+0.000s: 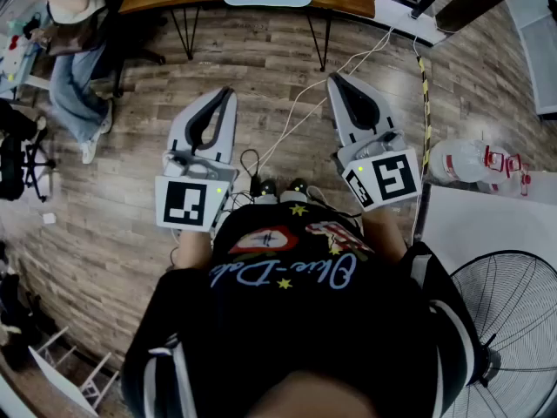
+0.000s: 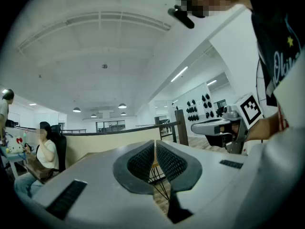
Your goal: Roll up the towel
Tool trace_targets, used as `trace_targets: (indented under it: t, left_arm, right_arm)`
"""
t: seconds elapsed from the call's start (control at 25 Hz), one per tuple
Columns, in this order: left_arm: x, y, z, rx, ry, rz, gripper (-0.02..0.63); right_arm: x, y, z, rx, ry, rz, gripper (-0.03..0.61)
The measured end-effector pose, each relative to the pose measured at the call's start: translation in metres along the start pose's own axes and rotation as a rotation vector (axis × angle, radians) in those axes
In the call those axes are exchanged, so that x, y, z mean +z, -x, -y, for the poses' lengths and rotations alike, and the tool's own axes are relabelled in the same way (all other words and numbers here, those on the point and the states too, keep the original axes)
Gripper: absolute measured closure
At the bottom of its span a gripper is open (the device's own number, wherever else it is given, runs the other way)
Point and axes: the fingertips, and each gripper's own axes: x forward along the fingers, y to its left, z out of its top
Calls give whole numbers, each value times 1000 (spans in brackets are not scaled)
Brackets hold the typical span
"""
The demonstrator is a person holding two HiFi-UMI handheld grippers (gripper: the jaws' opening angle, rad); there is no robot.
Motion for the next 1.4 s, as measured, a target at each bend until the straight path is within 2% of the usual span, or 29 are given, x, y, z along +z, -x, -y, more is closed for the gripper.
trace_targets:
  t: [0.48,0.84,0.96,1.08,1.24,1.4]
  left_arm:
    - [-4,-12,6,-1,-7,-5,609]
    - [-13,-37,10,46,-22,-28,603]
    - [-21,-43,5,68,-16,-52,559]
    - [-26,-55,0,68,-36,-73,544]
    - [-34,-82,-16,56,-28,-76,535]
    - [-44,-115,-44,47,-30,-71,534]
  right_arm:
    - [-4,4,13,-1,-2,11,577]
    - [-19,7,45,16,27,-20,577]
    - [-25,6,54,18,39,-30,577]
    - [-29,0,65,15,46,-42,574]
    - [-38,-23,83,1,52,-66,534]
    - [-50,-53,99,-13,61,-85,526]
